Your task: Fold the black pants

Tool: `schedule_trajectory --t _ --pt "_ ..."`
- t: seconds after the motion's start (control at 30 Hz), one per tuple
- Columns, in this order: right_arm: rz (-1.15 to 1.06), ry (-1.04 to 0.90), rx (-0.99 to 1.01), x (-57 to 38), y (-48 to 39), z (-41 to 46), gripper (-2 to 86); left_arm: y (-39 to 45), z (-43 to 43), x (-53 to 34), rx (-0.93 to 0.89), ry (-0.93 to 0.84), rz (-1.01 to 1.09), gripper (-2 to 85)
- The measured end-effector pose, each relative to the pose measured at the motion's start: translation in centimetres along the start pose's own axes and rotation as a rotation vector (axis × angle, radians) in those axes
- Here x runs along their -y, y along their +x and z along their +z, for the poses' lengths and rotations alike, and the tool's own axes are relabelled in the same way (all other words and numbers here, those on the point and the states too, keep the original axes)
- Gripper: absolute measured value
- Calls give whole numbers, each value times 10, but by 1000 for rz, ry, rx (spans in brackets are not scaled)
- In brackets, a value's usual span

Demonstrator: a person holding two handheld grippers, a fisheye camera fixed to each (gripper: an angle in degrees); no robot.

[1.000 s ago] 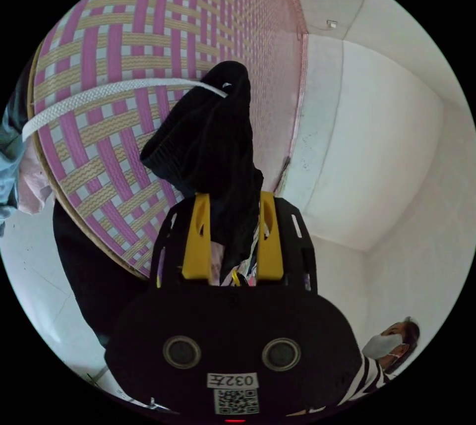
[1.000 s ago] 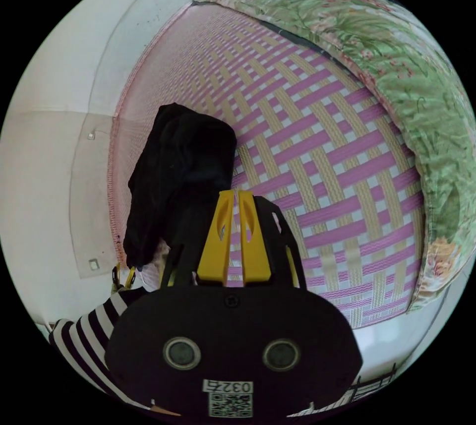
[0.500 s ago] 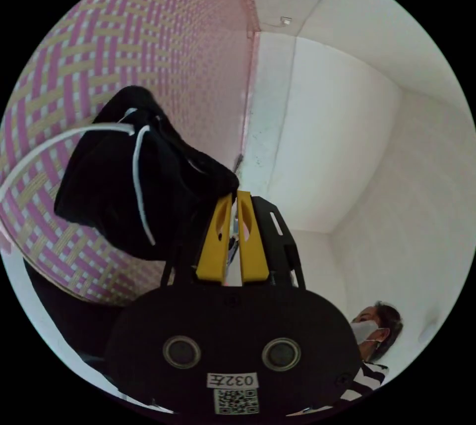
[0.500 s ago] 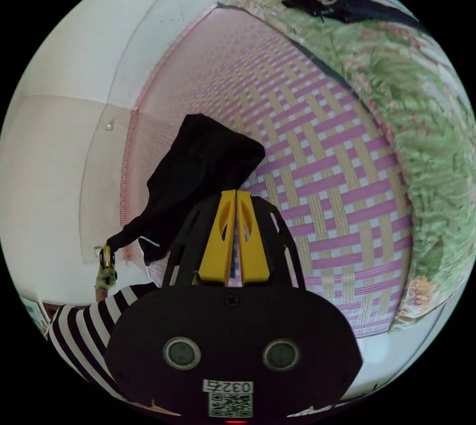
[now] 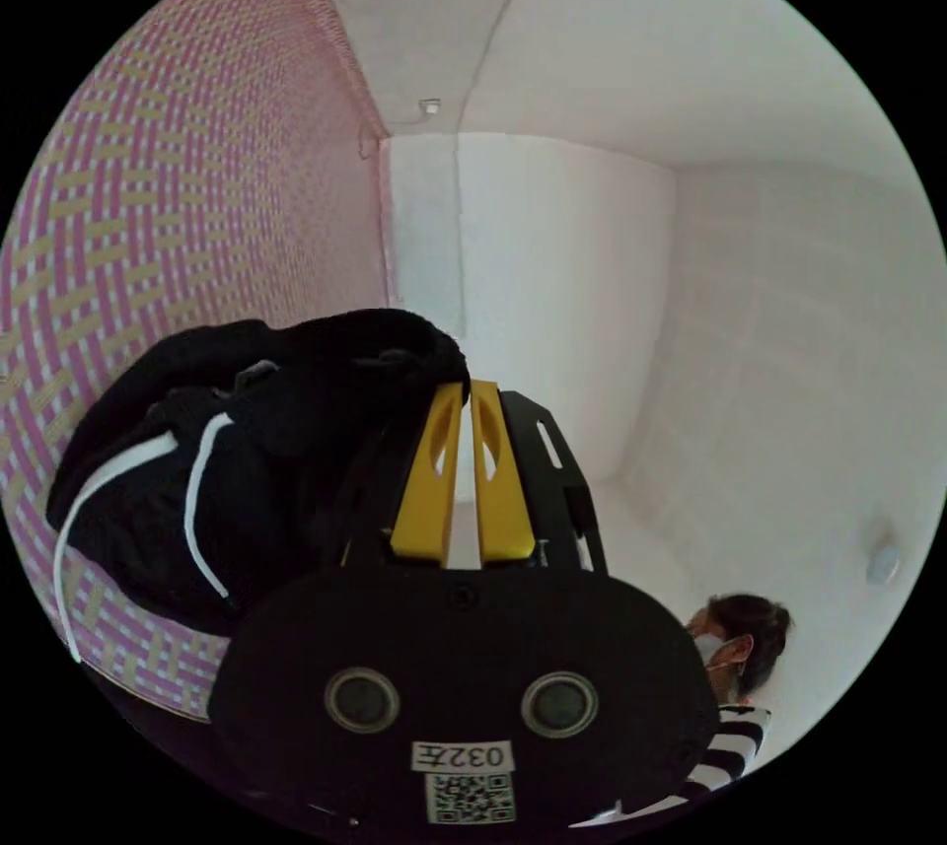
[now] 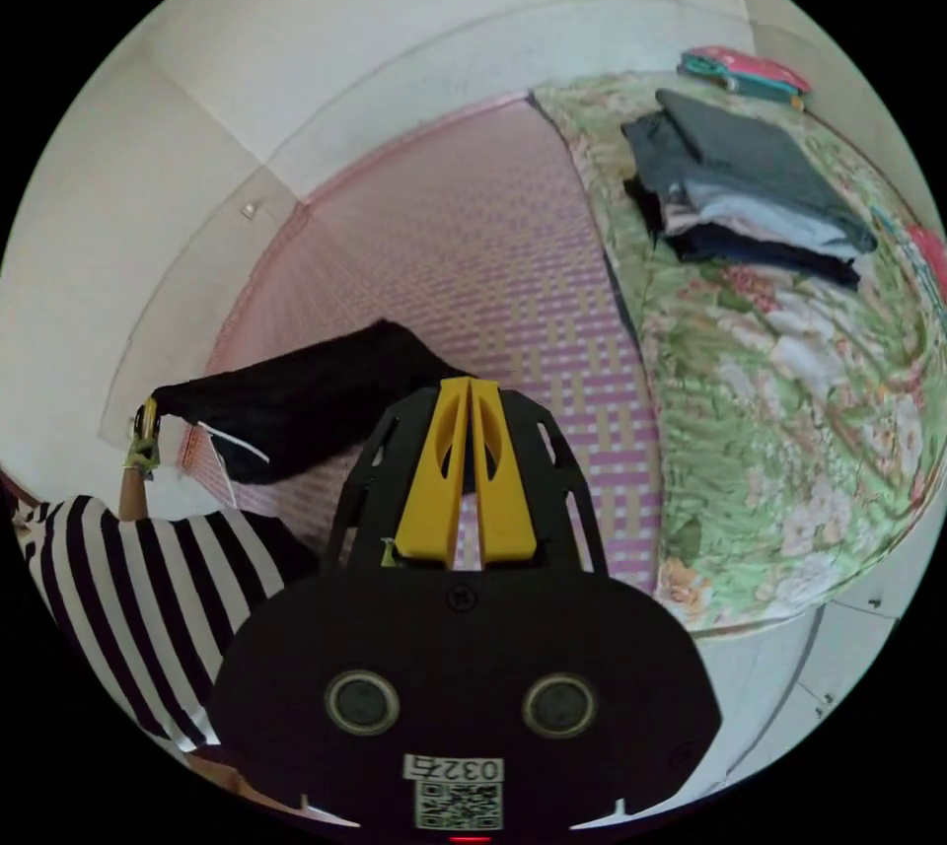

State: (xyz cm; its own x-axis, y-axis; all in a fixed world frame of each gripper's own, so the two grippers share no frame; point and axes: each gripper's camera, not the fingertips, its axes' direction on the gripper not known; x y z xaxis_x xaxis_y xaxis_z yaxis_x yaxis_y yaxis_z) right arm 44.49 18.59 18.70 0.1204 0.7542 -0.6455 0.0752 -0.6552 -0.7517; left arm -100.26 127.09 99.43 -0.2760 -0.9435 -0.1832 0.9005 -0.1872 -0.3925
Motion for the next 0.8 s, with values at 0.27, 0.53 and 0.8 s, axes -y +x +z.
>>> schedule_trajectory --t 0.27,0.53,0.8 --pt "-84 -228 -53 6 -20 97 56 -45 -20 -27 -77 47 -74 -13" --pt "-270 -331 -117 13 -36 120 70 -62 -41 -40 -76 99 -98 -14" --pt "-120 -394 -123 12 1 129 59 -81 -51 -39 -61 192 -131 -13"
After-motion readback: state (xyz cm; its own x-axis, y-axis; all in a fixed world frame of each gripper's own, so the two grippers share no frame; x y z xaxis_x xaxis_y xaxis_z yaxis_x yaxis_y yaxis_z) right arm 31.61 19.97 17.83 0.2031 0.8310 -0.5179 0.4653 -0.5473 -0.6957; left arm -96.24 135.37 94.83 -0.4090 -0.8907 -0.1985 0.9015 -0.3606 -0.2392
